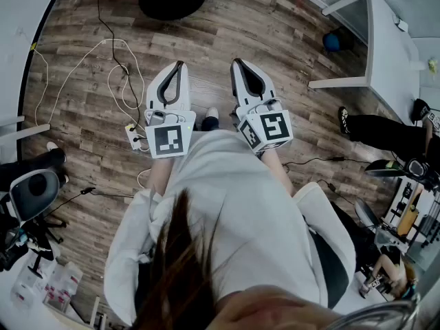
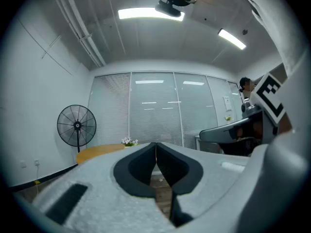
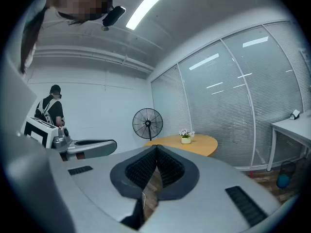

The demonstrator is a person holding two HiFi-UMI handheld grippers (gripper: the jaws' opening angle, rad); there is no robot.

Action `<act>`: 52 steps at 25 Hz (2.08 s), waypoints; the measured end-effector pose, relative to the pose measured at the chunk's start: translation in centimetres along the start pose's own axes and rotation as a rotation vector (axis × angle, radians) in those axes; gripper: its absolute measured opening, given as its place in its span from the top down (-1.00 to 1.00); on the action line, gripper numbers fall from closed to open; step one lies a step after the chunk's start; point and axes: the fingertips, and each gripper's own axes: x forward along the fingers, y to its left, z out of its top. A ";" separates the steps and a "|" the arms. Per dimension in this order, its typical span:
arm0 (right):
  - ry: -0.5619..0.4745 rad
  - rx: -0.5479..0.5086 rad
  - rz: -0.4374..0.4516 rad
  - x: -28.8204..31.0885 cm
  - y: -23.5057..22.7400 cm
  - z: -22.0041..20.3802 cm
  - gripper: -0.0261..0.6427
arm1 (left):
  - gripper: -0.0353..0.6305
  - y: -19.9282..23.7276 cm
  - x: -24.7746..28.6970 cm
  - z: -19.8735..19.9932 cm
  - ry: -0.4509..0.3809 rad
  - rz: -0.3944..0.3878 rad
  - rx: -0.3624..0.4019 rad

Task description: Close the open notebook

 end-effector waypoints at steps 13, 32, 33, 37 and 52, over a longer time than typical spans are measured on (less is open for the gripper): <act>0.003 -0.005 -0.004 -1.2 -2.7 0.1 0.91 | 0.84 -1.8 1.0 0.2 0.000 0.020 -0.003; -0.014 -0.037 0.151 -0.9 -3.3 -0.3 0.91 | 0.84 -3.2 2.6 -0.3 -0.007 0.023 -0.074; -0.010 -0.036 0.154 -0.5 -3.2 -0.3 0.91 | 0.84 -2.7 2.8 -0.2 -0.013 0.029 -0.074; 0.016 -0.047 0.151 2.3 -3.3 -0.5 0.91 | 0.84 -0.4 4.7 -0.4 -0.022 0.017 -0.083; -0.009 0.005 0.071 17.1 -2.8 3.0 0.91 | 0.84 14.1 12.4 0.2 -0.017 0.004 -0.067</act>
